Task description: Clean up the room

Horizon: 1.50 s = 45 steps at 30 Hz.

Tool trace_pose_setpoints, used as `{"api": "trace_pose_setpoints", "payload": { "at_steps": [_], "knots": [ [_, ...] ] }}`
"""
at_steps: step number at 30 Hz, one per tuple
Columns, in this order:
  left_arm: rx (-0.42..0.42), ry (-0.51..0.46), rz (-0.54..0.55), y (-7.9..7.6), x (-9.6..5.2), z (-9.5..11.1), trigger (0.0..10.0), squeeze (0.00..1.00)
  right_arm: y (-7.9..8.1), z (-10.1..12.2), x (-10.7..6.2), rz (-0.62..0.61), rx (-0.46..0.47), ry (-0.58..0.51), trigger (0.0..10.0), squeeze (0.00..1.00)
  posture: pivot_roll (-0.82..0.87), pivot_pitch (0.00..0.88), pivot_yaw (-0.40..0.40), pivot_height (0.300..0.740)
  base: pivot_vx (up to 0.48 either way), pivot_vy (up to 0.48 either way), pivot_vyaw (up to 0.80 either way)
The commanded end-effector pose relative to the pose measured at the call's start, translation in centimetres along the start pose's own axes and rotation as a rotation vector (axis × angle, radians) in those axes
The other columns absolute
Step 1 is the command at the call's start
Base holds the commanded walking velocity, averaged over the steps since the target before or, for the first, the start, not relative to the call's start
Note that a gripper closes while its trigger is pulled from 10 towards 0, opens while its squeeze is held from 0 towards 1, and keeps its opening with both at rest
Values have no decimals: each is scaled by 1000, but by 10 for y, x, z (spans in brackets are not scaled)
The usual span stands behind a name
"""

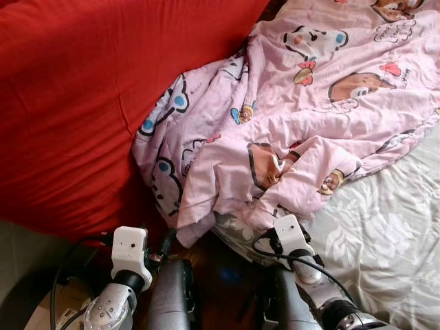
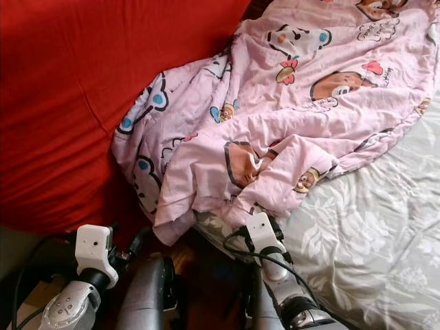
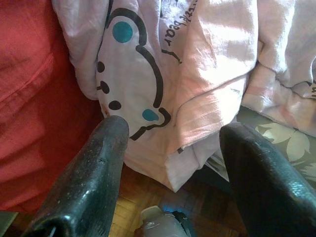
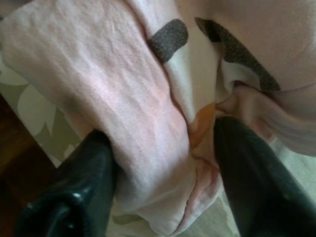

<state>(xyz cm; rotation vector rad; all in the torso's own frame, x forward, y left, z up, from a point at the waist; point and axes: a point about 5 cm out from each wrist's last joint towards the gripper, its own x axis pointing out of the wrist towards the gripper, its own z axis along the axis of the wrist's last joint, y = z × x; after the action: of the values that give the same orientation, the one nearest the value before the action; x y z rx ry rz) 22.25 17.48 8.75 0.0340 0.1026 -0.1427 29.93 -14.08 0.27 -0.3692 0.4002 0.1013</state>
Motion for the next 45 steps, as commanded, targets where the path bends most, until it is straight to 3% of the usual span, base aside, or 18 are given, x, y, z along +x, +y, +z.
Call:
{"api": "trace_pose_setpoints", "payload": {
  "at_steps": [1, 24, 32, 40, 41, 45],
  "knots": [
    [-4, 26, 4, 0, -6, -4, 10000, 0, 5, -10, -4, 12, 1, 29, 0, 0, 147, 403, 35, 643, 0, 0, 0],
    [-14, 26, -1, -3, 0, -6, 10000, 0, -1, -16, -6, -8, -9, 43, 0, 0, 128, 366, 25, 643, 0, 0, 0],
    [-17, 11, 2, -3, 16, -7, 10000, 0, -3, -13, -4, -11, 6, 42, 0, 0, 116, 317, 16, 643, 0, 0, 0],
    [-16, 29, 17, 5, 37, -18, 10000, 0, -9, -17, -6, -39, 88, 49, 0, 0, 88, 226, 7, 643, 0, 0, 0],
    [-12, 33, 18, 7, 38, -20, 10000, 0, -9, -17, -6, -36, 105, 45, 10000, 0, 82, 210, 6, 643, 0, 0, 0],
    [1, 33, 29, 12, 46, -21, 10000, 0, -11, -12, -6, -34, 157, 3, 10000, 0, 61, 170, 7, 643, 0, 0, 0]
  ]
}}
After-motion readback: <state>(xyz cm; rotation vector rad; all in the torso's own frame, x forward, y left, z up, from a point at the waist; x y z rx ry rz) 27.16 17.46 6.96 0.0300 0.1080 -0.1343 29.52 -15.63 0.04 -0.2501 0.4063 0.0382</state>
